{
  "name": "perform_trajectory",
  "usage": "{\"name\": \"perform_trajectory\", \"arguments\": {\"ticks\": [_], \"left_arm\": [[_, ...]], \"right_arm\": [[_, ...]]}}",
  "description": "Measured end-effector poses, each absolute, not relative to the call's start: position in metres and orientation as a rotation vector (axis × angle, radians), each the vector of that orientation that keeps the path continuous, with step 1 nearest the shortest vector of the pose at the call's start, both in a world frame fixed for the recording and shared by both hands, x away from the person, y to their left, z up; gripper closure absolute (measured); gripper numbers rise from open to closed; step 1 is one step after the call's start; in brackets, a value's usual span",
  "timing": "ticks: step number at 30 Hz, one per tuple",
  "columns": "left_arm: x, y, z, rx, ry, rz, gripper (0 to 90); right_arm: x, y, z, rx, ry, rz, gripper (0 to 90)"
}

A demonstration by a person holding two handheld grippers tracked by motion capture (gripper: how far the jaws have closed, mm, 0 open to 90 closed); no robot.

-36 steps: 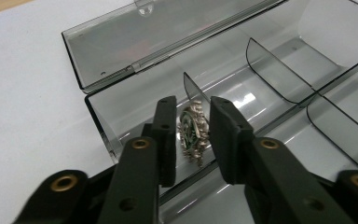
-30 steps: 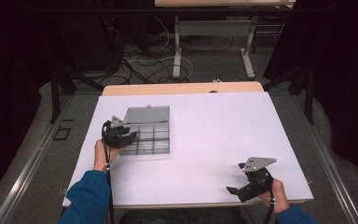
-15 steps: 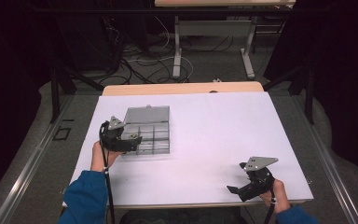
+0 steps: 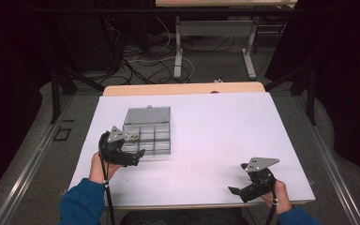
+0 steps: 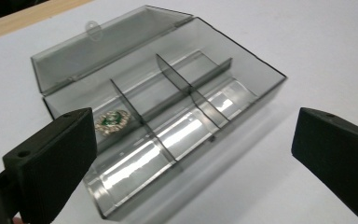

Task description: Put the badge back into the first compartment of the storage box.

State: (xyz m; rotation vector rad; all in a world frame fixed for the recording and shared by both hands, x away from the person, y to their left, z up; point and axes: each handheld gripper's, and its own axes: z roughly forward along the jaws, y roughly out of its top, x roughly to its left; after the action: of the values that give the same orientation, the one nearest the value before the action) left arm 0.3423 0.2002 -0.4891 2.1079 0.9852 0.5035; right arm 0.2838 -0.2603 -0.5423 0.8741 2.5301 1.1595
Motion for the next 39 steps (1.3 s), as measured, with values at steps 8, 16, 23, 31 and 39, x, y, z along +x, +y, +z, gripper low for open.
{"name": "perform_trajectory", "arguments": {"ticks": [8,16,23,31,39], "left_arm": [[0.318,0.196,-0.496,2.139,0.942,0.485,0.4],[0.3,0.198,-0.508,2.146,0.942,0.498,0.4],[0.293,0.204,-0.514,2.15,0.941,0.498,0.4],[0.284,0.209,-0.518,2.144,0.927,0.501,0.4],[0.277,0.212,-0.521,2.141,0.916,0.491,0.4]], "right_arm": [[0.284,-0.26,-0.542,0.87,2.537,1.146,0.3],[0.284,-0.26,-0.542,0.874,2.536,1.145,0.3],[0.284,-0.259,-0.543,0.874,2.536,1.141,0.3],[0.284,-0.259,-0.543,0.875,2.538,1.138,0.3],[0.284,-0.259,-0.543,0.872,2.539,1.139,0.3]]}}
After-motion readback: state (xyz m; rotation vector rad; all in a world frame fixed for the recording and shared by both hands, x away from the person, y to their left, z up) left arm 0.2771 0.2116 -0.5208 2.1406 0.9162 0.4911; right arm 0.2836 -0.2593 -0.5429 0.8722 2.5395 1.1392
